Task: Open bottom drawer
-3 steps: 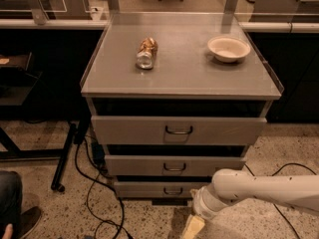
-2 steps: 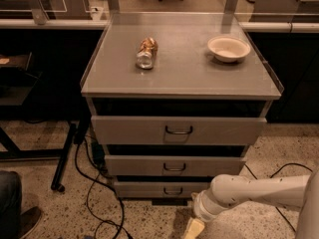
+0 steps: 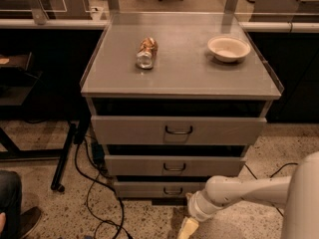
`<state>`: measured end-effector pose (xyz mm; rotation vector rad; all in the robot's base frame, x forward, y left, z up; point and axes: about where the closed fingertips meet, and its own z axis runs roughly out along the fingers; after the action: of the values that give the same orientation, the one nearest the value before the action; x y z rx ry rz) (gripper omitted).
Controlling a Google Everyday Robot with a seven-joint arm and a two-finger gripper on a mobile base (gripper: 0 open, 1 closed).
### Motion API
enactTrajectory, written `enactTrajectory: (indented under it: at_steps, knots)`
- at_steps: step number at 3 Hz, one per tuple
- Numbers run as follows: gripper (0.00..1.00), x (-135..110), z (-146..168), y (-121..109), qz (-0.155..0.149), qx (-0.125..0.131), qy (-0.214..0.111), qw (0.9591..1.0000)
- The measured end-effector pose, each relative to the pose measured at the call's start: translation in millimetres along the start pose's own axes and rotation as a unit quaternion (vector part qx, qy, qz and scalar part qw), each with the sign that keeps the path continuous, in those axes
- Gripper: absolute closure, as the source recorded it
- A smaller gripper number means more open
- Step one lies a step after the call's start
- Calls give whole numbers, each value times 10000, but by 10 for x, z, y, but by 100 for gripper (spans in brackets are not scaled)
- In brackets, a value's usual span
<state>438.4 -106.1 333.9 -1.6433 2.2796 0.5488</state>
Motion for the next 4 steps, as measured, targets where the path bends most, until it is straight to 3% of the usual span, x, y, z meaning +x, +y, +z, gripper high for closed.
enactTrajectory:
  at_steps: [1, 3, 4]
  knots:
    - [0, -47, 502, -470, 157, 211, -176, 9995]
    - [0, 1, 556, -461, 241, 197, -340, 9989]
    - [0, 129, 662, -649, 446, 330, -443, 9975]
